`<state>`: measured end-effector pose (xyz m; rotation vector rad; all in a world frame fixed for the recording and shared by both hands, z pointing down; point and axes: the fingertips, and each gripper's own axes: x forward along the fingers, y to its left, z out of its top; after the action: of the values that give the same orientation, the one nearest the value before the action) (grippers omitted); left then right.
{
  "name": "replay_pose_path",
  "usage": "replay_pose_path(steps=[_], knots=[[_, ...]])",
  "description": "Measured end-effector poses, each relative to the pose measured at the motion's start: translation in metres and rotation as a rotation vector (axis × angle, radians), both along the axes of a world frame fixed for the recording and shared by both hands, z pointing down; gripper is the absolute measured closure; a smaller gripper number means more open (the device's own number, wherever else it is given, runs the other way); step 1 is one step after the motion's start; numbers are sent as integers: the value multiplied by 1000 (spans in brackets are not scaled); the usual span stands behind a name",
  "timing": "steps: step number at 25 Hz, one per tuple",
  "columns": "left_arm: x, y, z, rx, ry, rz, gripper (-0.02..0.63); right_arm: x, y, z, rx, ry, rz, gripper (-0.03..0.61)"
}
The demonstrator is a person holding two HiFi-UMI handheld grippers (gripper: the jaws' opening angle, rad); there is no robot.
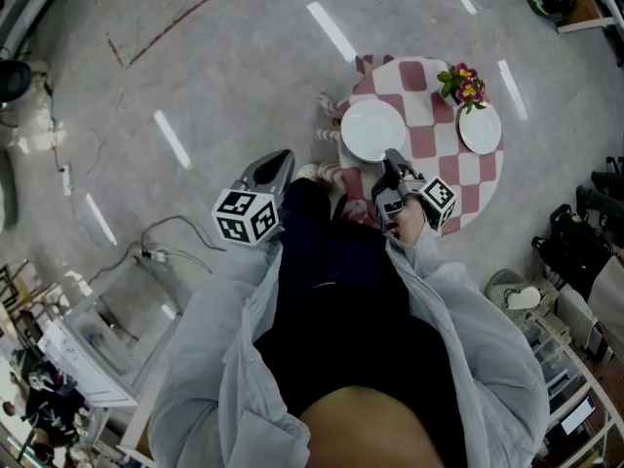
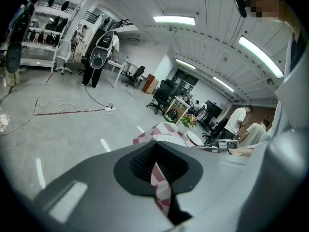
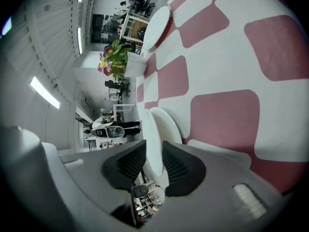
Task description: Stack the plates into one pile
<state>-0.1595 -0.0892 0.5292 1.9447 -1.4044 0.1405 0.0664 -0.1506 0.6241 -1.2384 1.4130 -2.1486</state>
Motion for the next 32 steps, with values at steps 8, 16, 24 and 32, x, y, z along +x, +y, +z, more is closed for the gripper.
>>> replay_pose_path(steps=[8,16,24,32], knots=[[5,-2,-1,-7,-4,17,602,-3,-3,2,-16,-8,-14,346],[13,-6,1,-9,-2,40,602,4,-7,8,-57,-62,28,173],[24,-13,0,1,-1,87,602,15,-7,-3,-31,-26,34,132],[45,-28,-6,24,-5,187,603,30,-10,-29,79,-42,79,117]])
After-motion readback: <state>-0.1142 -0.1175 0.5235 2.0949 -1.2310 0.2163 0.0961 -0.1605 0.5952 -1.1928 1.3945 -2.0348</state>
